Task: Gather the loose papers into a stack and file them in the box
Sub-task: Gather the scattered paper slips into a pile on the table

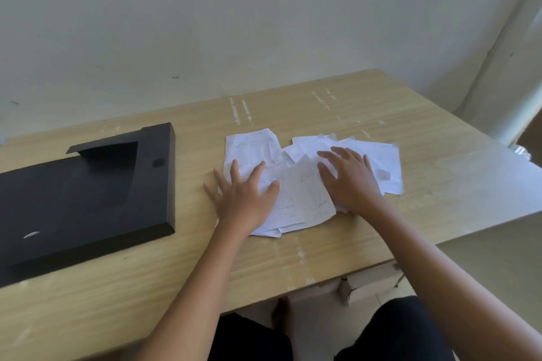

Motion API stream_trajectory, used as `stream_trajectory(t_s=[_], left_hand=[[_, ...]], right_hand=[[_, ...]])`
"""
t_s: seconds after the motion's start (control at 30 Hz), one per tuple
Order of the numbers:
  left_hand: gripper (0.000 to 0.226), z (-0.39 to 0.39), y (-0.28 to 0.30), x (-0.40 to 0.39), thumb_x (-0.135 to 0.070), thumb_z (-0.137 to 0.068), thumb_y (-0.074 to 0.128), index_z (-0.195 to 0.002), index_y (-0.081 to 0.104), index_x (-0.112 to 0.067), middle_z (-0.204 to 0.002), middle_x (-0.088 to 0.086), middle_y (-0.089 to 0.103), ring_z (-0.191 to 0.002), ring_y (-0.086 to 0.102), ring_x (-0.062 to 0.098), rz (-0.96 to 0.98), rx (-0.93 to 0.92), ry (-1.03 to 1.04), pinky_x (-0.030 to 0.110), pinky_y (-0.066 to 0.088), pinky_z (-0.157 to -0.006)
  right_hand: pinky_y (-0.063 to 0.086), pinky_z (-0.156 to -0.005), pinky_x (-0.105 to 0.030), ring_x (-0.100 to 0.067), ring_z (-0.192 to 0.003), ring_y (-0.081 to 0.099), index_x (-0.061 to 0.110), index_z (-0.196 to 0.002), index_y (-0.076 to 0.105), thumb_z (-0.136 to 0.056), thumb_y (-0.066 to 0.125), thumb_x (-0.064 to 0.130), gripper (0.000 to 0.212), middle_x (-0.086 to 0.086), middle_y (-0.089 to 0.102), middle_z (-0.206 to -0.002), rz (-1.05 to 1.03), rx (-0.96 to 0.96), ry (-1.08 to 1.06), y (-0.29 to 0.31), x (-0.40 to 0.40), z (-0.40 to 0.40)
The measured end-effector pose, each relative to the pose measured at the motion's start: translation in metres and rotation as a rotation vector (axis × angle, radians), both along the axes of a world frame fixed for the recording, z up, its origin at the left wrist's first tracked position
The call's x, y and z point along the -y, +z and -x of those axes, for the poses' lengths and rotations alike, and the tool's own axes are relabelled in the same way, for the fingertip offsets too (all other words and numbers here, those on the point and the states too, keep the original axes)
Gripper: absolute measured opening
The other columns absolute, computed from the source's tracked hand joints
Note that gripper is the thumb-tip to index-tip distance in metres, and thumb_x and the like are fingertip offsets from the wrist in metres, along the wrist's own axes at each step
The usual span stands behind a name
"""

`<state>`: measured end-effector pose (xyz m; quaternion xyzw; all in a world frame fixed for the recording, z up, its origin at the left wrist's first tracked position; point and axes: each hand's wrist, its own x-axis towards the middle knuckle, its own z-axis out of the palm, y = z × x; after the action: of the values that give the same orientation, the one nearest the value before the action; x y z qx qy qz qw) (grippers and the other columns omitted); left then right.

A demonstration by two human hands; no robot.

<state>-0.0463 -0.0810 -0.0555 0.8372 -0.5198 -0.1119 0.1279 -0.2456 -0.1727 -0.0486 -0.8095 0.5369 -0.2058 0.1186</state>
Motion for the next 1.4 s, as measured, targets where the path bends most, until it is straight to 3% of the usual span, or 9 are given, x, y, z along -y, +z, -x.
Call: stream_trajectory(t_s=[0.2,0.57,0.8,0.93,1.0,1.07,1.17,1.27,1.4], left_hand=[[0.070,-0.008,0.005,0.000,-0.078,-0.093,0.030,-0.158,0.025,-0.051,-0.173,0.005,0.006,-0.158,0.001,0.040,0.043,0.062,0.015,0.064,0.002,-0.124],[0.070,0.001,-0.005,0.003,-0.082,-0.087,0.042,-0.149,0.041,-0.050,-0.166,0.002,0.023,-0.155,0.008,0.038,0.153,0.002,0.036,0.062,0.002,-0.124],[0.068,0.004,-0.007,0.001,-0.077,-0.090,0.045,-0.151,0.042,-0.046,-0.165,0.001,0.022,-0.157,0.005,0.038,0.171,-0.003,0.031,0.062,0.001,-0.125],[0.069,0.000,-0.012,0.003,-0.080,-0.088,0.043,-0.148,0.046,-0.045,-0.162,0.001,0.028,-0.154,0.017,0.038,0.182,0.055,0.023,0.063,0.012,-0.122],[0.070,0.000,-0.013,0.003,-0.081,-0.088,0.042,-0.148,0.045,-0.045,-0.162,0.001,0.028,-0.153,0.019,0.037,0.182,0.071,0.022,0.063,0.014,-0.121],[0.070,0.000,-0.014,0.003,-0.081,-0.088,0.040,-0.148,0.045,-0.045,-0.162,0.001,0.029,-0.152,0.020,0.037,0.183,0.084,0.022,0.062,0.016,-0.121],[0.069,0.001,-0.014,0.003,-0.080,-0.088,0.041,-0.148,0.045,-0.046,-0.163,0.002,0.028,-0.153,0.019,0.038,0.187,0.088,0.021,0.063,0.015,-0.121],[0.068,0.002,-0.013,0.003,-0.079,-0.089,0.042,-0.149,0.043,-0.046,-0.165,0.001,0.024,-0.156,0.010,0.038,0.174,0.053,0.029,0.062,0.007,-0.123],[0.068,0.003,-0.011,0.003,-0.078,-0.089,0.044,-0.149,0.044,-0.046,-0.165,0.001,0.023,-0.156,0.009,0.038,0.179,0.036,0.024,0.062,0.005,-0.124]], right_hand=[[0.041,-0.104,-0.044,-0.037,-0.124,0.041,0.011,-0.131,0.060,-0.088,0.061,0.043,0.053,-0.013,0.054,-0.135,-0.028,0.090,-0.340,0.008,0.009,0.050],[0.030,-0.114,-0.047,-0.035,-0.123,0.045,0.023,-0.106,0.071,-0.084,0.060,0.057,0.043,-0.003,0.063,-0.116,-0.015,0.044,-0.226,0.001,-0.006,0.042],[0.008,-0.123,-0.046,-0.025,-0.087,0.063,0.021,-0.077,0.075,-0.093,0.060,0.038,0.027,0.005,0.070,-0.068,0.071,0.124,-0.238,0.002,-0.015,0.017],[0.030,-0.110,-0.037,-0.018,-0.045,0.051,0.005,-0.054,0.057,-0.096,0.053,0.039,0.054,-0.001,0.059,-0.045,-0.071,0.284,-0.203,0.004,-0.007,0.012],[0.050,-0.077,-0.032,-0.015,-0.052,0.064,-0.002,-0.069,0.070,-0.096,0.050,0.040,0.054,-0.005,0.074,-0.062,-0.161,0.439,-0.261,0.010,0.000,0.019],[0.047,-0.063,-0.031,-0.024,-0.073,0.070,0.002,-0.075,0.073,-0.095,0.049,0.038,0.047,-0.005,0.077,-0.076,-0.095,0.437,-0.317,0.014,0.005,0.026],[0.049,-0.072,-0.037,-0.030,-0.082,0.060,0.008,-0.064,0.067,-0.098,0.050,0.032,0.045,-0.004,0.070,-0.064,-0.082,0.353,-0.222,0.013,0.007,0.027],[0.036,-0.058,-0.035,-0.029,-0.065,0.044,0.008,-0.048,0.038,-0.099,0.046,0.028,0.055,-0.007,0.041,-0.041,-0.095,0.259,-0.152,0.012,-0.005,0.010],[0.041,-0.082,-0.037,-0.025,-0.054,0.037,0.013,-0.048,0.037,-0.096,0.048,0.024,0.050,-0.003,0.040,-0.043,-0.011,0.164,-0.122,0.019,-0.017,-0.006]])
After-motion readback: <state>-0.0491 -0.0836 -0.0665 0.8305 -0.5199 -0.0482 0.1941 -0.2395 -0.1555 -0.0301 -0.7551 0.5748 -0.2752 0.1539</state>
